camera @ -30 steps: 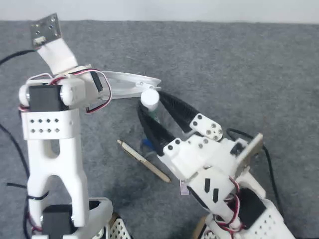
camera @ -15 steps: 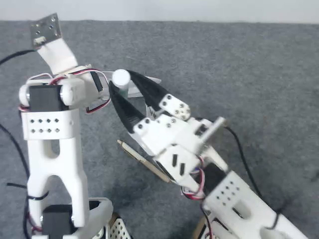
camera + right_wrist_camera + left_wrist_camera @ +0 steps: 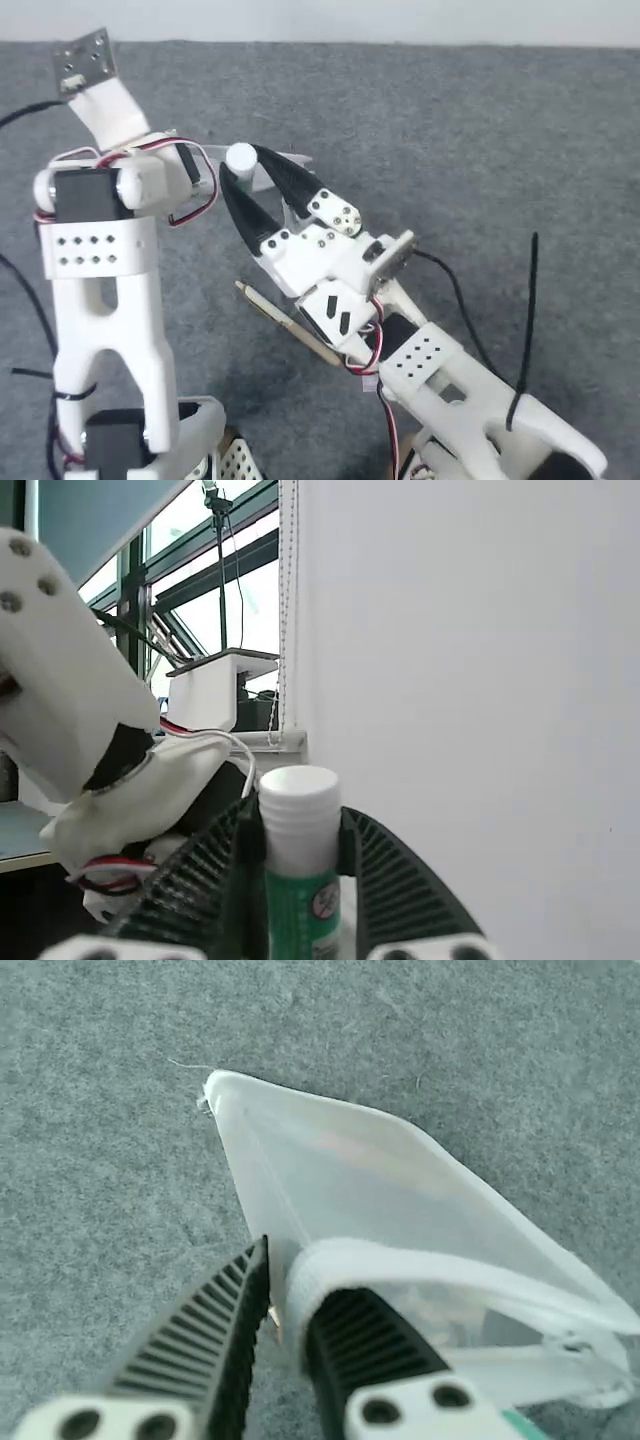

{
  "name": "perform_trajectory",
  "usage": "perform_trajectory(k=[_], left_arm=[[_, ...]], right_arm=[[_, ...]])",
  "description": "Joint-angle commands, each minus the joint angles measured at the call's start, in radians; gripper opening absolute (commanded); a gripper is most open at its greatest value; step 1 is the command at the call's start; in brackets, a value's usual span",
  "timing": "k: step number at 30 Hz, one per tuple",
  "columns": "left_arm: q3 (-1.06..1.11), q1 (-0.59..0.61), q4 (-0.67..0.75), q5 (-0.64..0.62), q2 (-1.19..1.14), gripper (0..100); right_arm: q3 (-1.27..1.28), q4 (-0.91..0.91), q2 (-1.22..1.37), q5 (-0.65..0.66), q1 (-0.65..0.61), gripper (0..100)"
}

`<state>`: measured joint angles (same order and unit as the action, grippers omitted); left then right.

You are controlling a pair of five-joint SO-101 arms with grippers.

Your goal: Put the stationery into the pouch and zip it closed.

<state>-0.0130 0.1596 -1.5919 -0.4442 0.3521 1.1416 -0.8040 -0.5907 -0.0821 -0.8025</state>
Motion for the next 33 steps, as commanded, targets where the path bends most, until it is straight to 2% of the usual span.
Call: perform_trajectory(k=[1, 7, 13, 20, 27, 33], left_arm=[[-0.033, 0.003, 0.003, -0.009, 0.052, 1], [-0.033, 0.003, 0.003, -0.009, 0.052, 1], [-0.033, 0.003, 0.003, -0.009, 0.052, 1], [-0.033, 0.003, 0.003, -0.009, 0.051, 1], [-0.031, 0.003, 0.002, -0.009, 0.051, 1], [-0.031, 0.003, 0.000, -0.009, 0.051, 1]], right_arm=[[0.037, -0.022, 0.050, 0.018, 0.021, 0.6], [0.100, -0.025, 0.047, 0.021, -0.012, 0.6], [0.114, -0.051, 0.050, 0.173, -0.048, 0.6], [0.114, -0.283, 0.056, 0.181, -0.019, 0.6], [0.081, -0.390, 0.047, 0.183, -0.015, 0.6], [0.023, -0.394, 0.058, 0.183, -0.012, 0.6]])
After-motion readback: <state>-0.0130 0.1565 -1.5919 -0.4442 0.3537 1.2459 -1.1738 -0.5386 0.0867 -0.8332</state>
